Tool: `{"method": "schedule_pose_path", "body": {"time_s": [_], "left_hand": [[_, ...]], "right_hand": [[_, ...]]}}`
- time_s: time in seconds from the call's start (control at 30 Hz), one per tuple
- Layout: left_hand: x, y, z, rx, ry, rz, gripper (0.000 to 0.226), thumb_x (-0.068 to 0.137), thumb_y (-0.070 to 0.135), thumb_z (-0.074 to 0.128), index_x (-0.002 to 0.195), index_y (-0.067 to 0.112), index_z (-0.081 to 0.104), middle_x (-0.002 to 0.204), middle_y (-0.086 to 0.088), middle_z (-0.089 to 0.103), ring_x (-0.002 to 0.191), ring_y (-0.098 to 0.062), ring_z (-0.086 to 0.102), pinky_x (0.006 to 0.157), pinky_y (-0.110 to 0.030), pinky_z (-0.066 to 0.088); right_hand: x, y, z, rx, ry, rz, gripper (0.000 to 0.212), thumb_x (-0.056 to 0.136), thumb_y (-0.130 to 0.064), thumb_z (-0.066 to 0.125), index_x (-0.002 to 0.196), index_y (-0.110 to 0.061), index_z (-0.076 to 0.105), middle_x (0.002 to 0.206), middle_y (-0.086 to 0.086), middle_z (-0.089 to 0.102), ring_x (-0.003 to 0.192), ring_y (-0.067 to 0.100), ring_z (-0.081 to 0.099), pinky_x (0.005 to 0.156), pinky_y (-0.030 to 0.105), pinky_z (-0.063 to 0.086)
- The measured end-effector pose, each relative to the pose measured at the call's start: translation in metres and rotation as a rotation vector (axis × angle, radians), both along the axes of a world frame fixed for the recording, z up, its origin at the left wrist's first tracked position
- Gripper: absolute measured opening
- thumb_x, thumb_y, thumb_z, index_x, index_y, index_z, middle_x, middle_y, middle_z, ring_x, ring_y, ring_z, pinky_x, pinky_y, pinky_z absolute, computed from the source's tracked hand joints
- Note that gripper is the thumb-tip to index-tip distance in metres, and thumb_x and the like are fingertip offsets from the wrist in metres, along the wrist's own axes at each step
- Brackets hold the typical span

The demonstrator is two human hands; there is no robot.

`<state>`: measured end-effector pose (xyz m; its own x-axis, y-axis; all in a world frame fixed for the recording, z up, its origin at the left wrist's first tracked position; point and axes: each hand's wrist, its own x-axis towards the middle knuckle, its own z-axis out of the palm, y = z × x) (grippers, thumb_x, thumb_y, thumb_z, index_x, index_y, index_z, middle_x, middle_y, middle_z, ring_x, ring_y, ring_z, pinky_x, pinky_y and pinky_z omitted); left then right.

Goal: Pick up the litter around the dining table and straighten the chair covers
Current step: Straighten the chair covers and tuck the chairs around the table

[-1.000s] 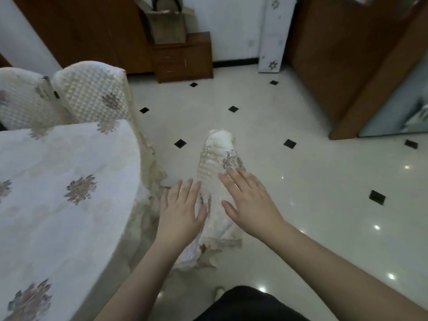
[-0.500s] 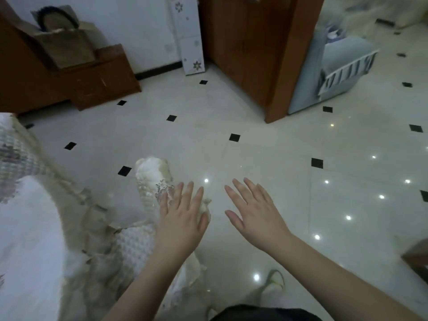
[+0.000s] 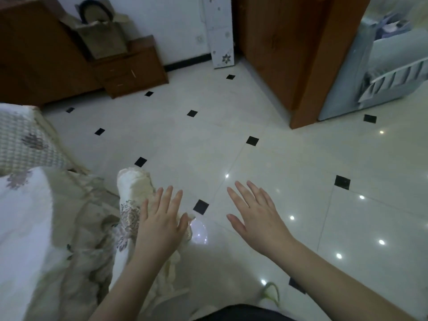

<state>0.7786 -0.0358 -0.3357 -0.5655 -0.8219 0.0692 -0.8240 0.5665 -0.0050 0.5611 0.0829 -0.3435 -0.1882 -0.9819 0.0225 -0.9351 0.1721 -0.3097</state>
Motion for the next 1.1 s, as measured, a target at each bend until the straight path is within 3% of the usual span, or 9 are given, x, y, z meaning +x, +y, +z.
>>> {"method": "schedule_pose_path", "body": {"time_s": [0.17,0.33,0.77,0.97,1.1], "left_hand": [[0.015,0.005,0.000,0.027,0.029,0.219,0.061,0.088,0.048,0.031,0.143,0.024,0.040,0.152,-0.003,0.037,0.142,-0.025,0.029,0.108,-0.060,0.024],[0.049,0.004,-0.009,0.057,-0.015,0.386,0.062,0.089,0.051,0.030,0.145,0.025,0.038,0.155,-0.001,0.032,0.144,-0.023,0.026,0.109,-0.063,0.023],[0.077,-0.033,-0.032,0.074,0.167,0.700,0.063,0.090,0.058,0.027,0.146,0.030,0.028,0.156,0.001,0.028,0.146,-0.020,0.017,0.113,-0.059,0.017],[0.076,-0.029,-0.030,0.046,0.147,0.818,0.072,0.084,0.068,0.032,0.144,0.027,0.037,0.149,-0.004,0.040,0.140,-0.026,0.033,0.105,-0.059,0.030],[0.060,-0.011,-0.039,0.011,0.150,0.920,0.076,0.080,0.071,0.038,0.139,0.024,0.043,0.139,-0.008,0.052,0.128,-0.032,0.048,0.095,-0.059,0.043]], "right_hand": [[-0.006,-0.036,0.002,-0.040,0.032,0.146,0.060,0.096,-0.051,0.026,0.147,-0.019,0.034,0.152,0.003,0.037,0.141,0.028,0.029,0.114,0.046,0.023],[0.010,-0.077,0.001,-0.070,0.000,0.299,0.060,0.095,-0.050,0.029,0.148,-0.019,0.033,0.153,0.004,0.035,0.143,0.028,0.026,0.116,0.046,0.023],[0.059,-0.197,-0.001,-0.074,0.092,0.731,0.068,0.091,-0.055,0.031,0.149,-0.020,0.028,0.154,0.004,0.031,0.143,0.029,0.025,0.115,0.046,0.020],[0.092,-0.238,-0.019,-0.116,0.121,0.989,0.091,0.078,-0.061,0.059,0.150,-0.018,0.024,0.155,0.007,0.029,0.143,0.029,0.025,0.116,0.047,0.022],[0.112,-0.264,-0.034,-0.117,0.146,1.239,0.095,0.076,-0.061,0.062,0.151,-0.023,0.018,0.157,0.005,0.023,0.146,0.026,0.015,0.117,0.047,0.017]]}}
